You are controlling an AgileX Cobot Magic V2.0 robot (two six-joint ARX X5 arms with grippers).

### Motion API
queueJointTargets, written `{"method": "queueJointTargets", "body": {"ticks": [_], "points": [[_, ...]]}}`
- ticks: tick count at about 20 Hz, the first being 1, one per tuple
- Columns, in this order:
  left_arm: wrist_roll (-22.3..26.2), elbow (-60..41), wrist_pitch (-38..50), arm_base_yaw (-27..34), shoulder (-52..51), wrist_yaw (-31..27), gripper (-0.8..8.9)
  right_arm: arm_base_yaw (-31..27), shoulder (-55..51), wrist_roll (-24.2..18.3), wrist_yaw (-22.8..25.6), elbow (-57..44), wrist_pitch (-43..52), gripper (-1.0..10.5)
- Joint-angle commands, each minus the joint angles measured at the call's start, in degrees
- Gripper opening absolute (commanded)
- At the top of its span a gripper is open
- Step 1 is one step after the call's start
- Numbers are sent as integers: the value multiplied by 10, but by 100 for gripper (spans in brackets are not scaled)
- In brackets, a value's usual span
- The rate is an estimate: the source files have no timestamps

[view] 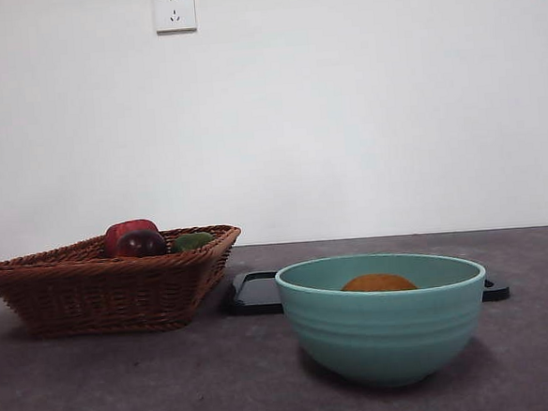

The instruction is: Pick up the wifruite, put it on the bowl, pick up the plate, put it on desk

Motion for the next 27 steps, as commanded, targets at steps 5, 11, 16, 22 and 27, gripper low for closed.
{"method": "queueJointTargets", "body": {"ticks": [5,11,16,22,27], "points": [[-2,-48,-19,-7,-130,-4,572,2,2,4,-1,9,5,584],[8,-245,33,-7,-301,1,572,2,2,4,-1,9,5,584],[41,-371,85,-7,-454,62,571,2,2,10,-2,9,4,584],[63,-487,136,-7,-643,111,562,2,2,37,-1,9,4,583],[57,-504,154,-7,-689,152,562,2,21,63,-2,9,-14,583]]}}
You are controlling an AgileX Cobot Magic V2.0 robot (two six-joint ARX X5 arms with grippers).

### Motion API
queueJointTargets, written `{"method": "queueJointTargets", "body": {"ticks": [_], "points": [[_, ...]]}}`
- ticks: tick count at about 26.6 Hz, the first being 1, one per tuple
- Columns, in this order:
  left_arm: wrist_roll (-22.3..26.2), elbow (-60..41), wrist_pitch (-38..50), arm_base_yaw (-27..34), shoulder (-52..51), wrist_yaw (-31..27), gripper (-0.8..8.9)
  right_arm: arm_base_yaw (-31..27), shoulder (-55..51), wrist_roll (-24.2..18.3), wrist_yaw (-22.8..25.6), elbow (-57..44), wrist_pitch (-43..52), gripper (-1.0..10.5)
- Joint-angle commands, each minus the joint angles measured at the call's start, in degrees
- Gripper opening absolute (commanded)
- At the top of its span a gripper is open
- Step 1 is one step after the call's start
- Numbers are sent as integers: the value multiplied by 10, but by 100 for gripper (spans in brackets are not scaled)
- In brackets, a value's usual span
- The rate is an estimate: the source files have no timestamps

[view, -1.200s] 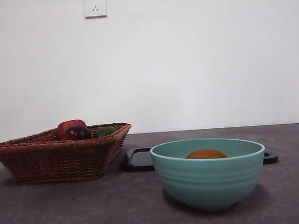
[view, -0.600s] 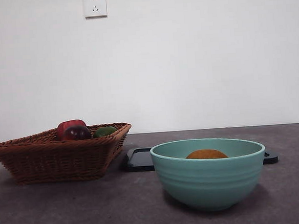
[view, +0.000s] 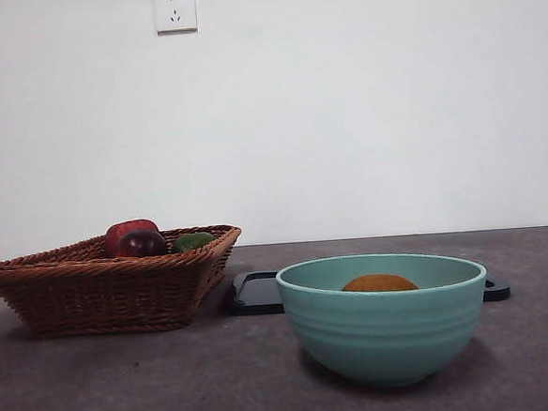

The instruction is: Pick up the wifruite, put it on the bowl, pick up the plate, put it on desk

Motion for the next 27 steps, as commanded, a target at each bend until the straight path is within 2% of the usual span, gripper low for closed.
{"method": "queueJointTargets", "body": {"ticks": [1,5,10,16,27], "points": [[3,4,21,-6,1,3,562,2,20,14,-2,9,-11,583],[7,4,53,-6,2,3,562,2,53,13,-2,9,-24,583],[22,4,53,-6,2,3,562,3,97,5,-7,9,-26,583],[22,4,54,-6,2,3,562,38,173,2,-12,9,-25,583],[22,4,54,-6,2,3,562,132,357,2,99,9,-19,583]]}}
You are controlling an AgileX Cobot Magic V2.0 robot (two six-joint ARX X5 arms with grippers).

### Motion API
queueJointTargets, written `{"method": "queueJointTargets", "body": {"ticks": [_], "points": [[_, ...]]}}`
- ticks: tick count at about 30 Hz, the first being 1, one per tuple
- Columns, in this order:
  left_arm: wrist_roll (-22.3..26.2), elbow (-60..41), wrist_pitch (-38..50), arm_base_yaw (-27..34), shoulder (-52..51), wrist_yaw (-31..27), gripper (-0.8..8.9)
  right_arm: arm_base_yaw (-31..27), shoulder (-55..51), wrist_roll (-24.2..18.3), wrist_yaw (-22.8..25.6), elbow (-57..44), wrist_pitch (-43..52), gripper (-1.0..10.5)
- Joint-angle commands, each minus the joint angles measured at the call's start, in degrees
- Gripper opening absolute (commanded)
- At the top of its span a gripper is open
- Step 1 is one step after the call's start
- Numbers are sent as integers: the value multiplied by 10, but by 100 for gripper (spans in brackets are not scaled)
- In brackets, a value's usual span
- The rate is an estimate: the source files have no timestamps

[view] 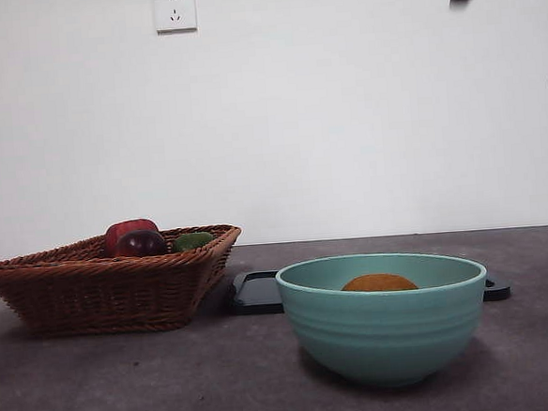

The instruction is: Pick up the wifruite, put it on the bowl, pick up the plate, put it on desk

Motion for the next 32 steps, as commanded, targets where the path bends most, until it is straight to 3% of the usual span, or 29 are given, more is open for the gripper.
{"method": "queueJointTargets", "body": {"ticks": [1,5,13,22,32], "points": [[7,5,8,-6,2,1,562,19,47,-5,31,9,3,583],[7,5,8,-6,2,1,562,38,109,-3,71,9,3,583],[7,5,8,-6,2,1,562,57,192,4,76,9,35,583],[7,5,8,-6,2,1,562,64,259,24,130,9,57,582],[7,5,8,-6,2,1,562,64,312,35,130,9,94,533]]}}
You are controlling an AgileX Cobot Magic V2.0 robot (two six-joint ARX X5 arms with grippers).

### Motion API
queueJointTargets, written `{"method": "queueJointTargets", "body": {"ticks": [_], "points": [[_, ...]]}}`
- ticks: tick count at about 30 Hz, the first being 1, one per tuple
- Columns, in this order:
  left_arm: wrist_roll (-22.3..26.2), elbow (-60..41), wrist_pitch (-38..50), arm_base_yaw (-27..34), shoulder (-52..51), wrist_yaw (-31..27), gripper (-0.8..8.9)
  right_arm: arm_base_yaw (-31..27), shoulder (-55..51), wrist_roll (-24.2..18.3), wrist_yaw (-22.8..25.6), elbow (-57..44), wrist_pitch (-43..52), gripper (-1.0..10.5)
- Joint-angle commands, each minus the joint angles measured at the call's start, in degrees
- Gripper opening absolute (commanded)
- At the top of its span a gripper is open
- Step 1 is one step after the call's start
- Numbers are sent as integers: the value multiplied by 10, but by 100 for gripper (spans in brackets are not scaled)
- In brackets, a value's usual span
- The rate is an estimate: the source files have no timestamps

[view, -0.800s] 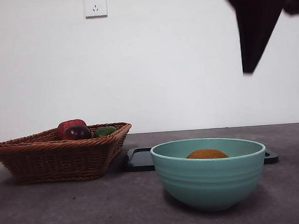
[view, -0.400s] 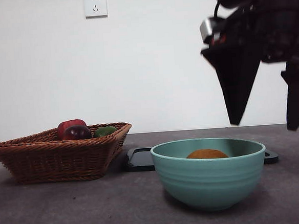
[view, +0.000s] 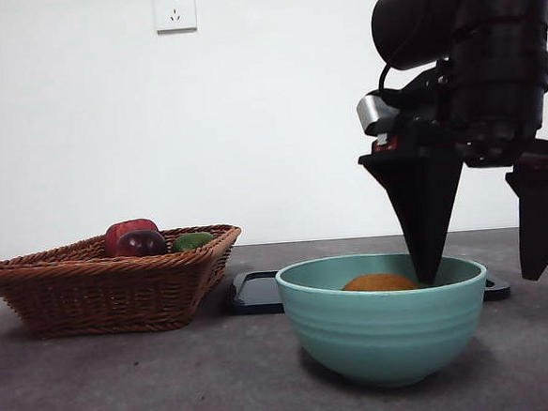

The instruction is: Pick up the wifruite, put it on the bowl, pick up the plate, put it on desk

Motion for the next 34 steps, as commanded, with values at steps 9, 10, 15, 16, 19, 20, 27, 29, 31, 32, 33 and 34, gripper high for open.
{"method": "queueJointTargets", "body": {"ticks": [9,10,15,16,19,20,27,29,31,32,33,34], "points": [[7,5,8,-6,2,1,562,6,38,19,0,9,35,402],[7,5,8,-6,2,1,562,6,39,20,0,9,37,378],[7,5,8,-6,2,1,562,6,39,21,-8,9,43,201],[7,5,8,-6,2,1,562,6,39,21,-16,9,43,160],[7,5,8,-6,2,1,562,6,39,22,-36,9,45,74],[7,5,8,-6,2,1,562,7,39,22,-40,9,45,51],[7,5,8,-6,2,1,562,11,39,34,-45,9,46,8],[7,5,8,-6,2,1,562,10,39,41,-45,10,47,8],[7,5,8,-6,2,1,562,4,39,46,-44,16,47,8],[7,5,8,-6,2,1,562,2,39,46,-44,20,47,8],[7,5,8,-6,2,1,562,-2,39,46,-44,26,47,8],[7,5,8,-6,2,1,562,-7,40,46,-44,33,47,8]]}}
